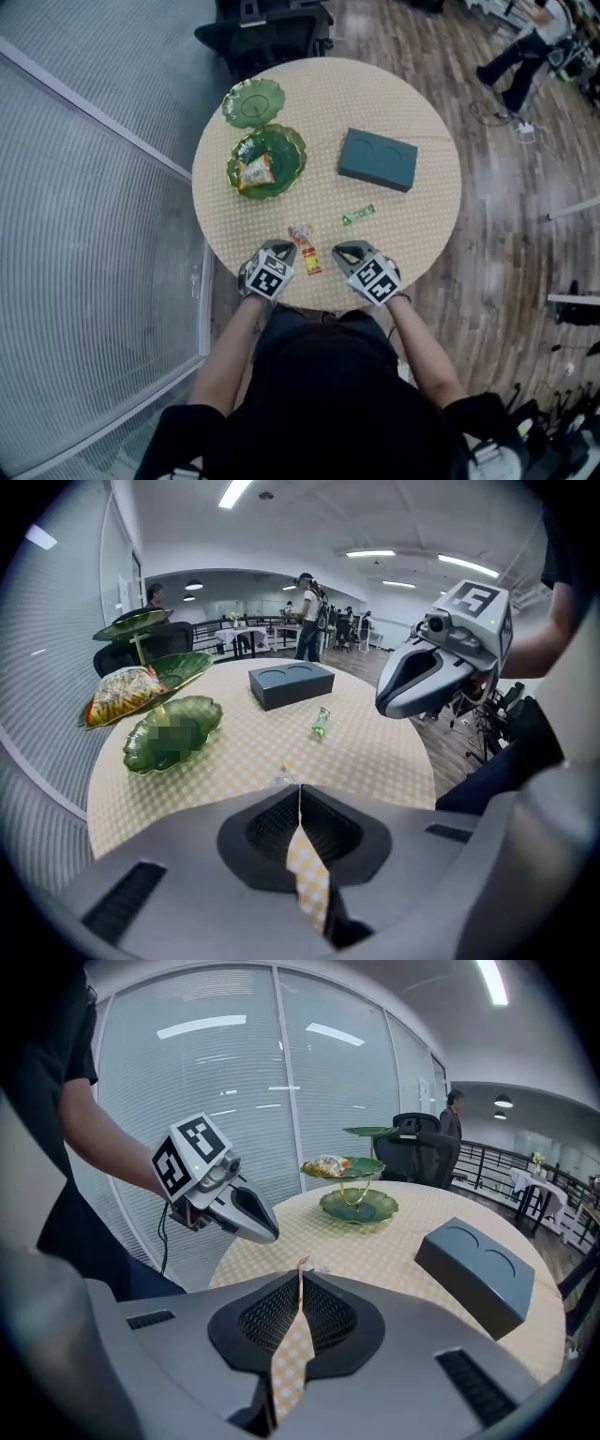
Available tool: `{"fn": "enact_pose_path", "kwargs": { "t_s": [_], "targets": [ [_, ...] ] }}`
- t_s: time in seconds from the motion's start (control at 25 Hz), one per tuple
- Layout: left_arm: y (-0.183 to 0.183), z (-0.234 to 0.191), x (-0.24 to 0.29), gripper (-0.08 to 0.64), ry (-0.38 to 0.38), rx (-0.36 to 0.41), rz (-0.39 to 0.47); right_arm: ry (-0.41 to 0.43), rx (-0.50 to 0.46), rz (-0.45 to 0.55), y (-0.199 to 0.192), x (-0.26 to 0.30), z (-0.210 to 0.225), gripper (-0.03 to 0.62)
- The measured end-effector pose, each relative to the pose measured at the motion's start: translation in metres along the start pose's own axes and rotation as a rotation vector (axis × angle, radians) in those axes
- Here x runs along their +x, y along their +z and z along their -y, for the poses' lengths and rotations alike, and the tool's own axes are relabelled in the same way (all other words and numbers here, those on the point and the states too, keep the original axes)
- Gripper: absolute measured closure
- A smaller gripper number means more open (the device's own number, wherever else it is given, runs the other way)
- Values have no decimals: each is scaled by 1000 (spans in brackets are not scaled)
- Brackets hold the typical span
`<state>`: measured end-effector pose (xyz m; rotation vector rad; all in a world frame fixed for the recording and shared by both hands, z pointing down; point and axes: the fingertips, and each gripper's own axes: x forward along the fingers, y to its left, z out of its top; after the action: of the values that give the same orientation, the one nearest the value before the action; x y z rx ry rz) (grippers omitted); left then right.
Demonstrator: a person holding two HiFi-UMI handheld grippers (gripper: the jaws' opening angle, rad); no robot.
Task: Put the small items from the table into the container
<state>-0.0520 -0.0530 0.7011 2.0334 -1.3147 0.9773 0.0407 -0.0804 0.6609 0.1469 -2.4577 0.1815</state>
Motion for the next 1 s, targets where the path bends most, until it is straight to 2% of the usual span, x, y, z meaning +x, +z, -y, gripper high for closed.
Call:
{"fn": "enact_pose_path", "kwargs": {
  "t_s": [0.08, 0.28, 0.44, 0.6, 0.76, 1.0],
  "targets": [
    [-3, 4, 13, 551, -12, 5, -29, 10, 6, -6, -9, 0, 1, 563],
    [-1, 3, 45, 449, -7, 26, -86, 35, 22, -12, -22, 1, 6, 563],
    [5, -8, 64, 376, 31, -27, -86, 58, 23, -18, -25, 6, 8, 563],
    [7, -15, 79, 356, 40, -79, -99, 74, 33, -27, -32, 10, 10, 563],
    [-2, -16, 92, 356, 37, -83, -157, 81, 41, -32, -36, 11, 14, 563],
    [-8, -14, 103, 356, 41, -97, -175, 85, 53, -42, -42, 12, 19, 563]
  ]
}}
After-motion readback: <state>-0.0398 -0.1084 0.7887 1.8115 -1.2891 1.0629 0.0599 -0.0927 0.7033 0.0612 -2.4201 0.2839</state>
